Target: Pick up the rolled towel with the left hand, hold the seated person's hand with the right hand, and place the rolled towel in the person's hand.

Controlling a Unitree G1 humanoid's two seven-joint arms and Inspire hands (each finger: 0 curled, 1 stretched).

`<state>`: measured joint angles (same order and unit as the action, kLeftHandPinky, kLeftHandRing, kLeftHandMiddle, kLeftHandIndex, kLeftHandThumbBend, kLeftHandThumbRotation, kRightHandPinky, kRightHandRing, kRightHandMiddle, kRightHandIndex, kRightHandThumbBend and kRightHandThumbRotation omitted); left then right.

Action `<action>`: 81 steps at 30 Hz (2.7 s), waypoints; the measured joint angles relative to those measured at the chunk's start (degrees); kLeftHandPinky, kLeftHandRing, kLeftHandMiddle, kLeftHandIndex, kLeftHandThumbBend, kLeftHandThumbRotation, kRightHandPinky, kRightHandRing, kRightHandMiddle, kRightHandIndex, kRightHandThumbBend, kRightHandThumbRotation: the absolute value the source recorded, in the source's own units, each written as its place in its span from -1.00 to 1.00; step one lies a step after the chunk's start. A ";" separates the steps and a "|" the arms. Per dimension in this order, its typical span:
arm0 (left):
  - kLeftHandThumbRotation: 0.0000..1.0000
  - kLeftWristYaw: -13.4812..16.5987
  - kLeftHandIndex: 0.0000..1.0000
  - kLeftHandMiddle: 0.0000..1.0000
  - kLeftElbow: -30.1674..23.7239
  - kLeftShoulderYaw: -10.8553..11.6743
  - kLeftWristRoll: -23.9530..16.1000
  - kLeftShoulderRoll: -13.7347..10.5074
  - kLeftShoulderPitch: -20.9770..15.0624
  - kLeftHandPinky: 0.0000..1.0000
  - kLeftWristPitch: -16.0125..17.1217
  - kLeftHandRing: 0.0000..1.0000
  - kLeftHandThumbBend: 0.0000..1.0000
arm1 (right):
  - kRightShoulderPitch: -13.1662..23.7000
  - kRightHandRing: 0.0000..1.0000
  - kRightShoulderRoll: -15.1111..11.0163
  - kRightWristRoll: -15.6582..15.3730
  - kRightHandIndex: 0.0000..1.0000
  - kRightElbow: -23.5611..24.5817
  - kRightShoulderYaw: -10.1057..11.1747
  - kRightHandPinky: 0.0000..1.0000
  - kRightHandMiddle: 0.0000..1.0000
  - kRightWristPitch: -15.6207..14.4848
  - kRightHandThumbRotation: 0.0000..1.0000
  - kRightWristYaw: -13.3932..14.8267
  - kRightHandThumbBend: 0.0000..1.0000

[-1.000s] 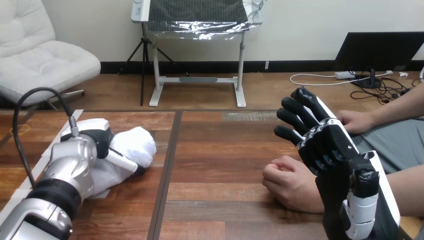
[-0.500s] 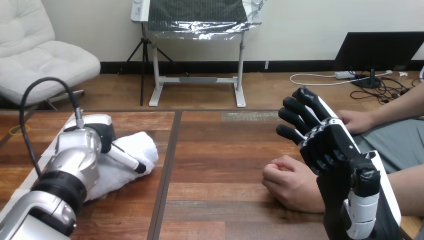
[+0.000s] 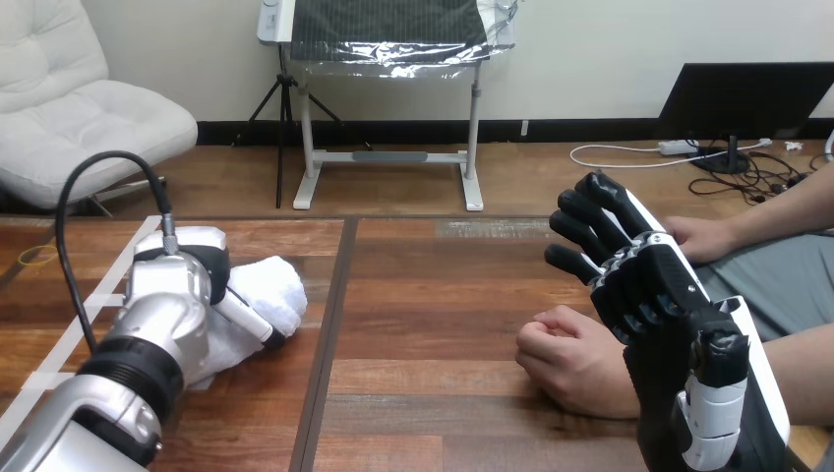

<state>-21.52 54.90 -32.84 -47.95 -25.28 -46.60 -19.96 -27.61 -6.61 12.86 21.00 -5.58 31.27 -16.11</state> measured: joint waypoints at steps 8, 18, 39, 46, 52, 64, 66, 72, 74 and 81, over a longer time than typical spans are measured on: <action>-0.23 2.02 0.57 0.59 1.45 -0.47 -0.02 0.88 -0.01 0.24 -0.03 0.56 0.95 | 0.00 0.79 -0.01 0.01 0.80 0.03 0.09 0.72 0.79 0.00 1.00 0.06 0.68; -0.29 2.94 0.44 0.47 2.16 -0.96 -0.13 1.31 -0.04 0.04 -0.13 0.42 1.00 | 0.00 0.79 -0.02 0.36 0.80 0.06 0.21 0.72 0.79 0.00 1.00 0.05 0.69; -0.67 3.65 0.30 0.17 2.19 -1.91 0.17 1.67 -0.07 -0.59 -1.49 -0.13 0.95 | 0.00 0.79 -0.03 0.67 0.80 0.19 1.33 0.72 0.79 0.00 1.00 0.03 0.69; -0.95 7.18 0.50 -0.15 2.19 -1.72 0.42 2.41 0.32 -0.70 -2.85 -0.45 0.60 | 0.00 0.77 -0.03 0.72 0.80 0.20 1.34 0.70 0.77 0.00 1.00 -0.02 0.69; -0.99 10.33 0.45 -0.32 2.16 -0.24 2.14 2.91 0.77 -0.74 -2.89 -0.57 0.40 | 0.00 0.77 -0.03 0.79 0.80 0.20 1.35 0.69 0.78 0.00 1.00 -0.09 0.69; -1.00 16.45 0.31 -0.24 1.26 2.27 5.23 2.91 2.69 -0.62 0.02 -0.44 0.31 | 0.00 0.78 -0.03 0.80 0.80 0.22 1.44 0.69 0.78 0.00 1.00 -0.07 0.70; -1.00 17.34 0.31 -0.22 1.09 2.65 5.73 2.89 3.02 -0.61 0.59 -0.42 0.31 | 0.00 0.78 -0.03 0.80 0.80 0.22 1.46 0.68 0.78 0.00 1.00 -0.06 0.70; -1.00 19.26 0.16 -0.15 0.47 4.02 7.08 2.81 4.16 -0.53 1.91 -0.31 0.33 | 0.00 0.78 -0.02 0.77 0.80 0.22 1.51 0.68 0.78 0.00 1.00 -0.06 0.69; -1.00 19.86 0.09 -0.13 0.09 4.68 7.50 2.81 4.68 -0.49 2.30 -0.28 0.33 | 0.00 0.78 -0.03 0.76 0.80 0.22 1.55 0.68 0.78 0.00 1.00 -0.04 0.69; -1.00 21.29 -0.07 -0.06 -3.53 7.87 10.36 2.35 7.54 -0.38 3.92 -0.19 0.38 | 0.00 0.78 -0.02 0.75 0.80 0.21 1.71 0.67 0.78 0.00 1.00 -0.03 0.70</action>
<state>-0.24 51.37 -24.98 -37.59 -22.93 -39.07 -16.05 -27.61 -6.63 13.61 21.21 -3.87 31.26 -16.14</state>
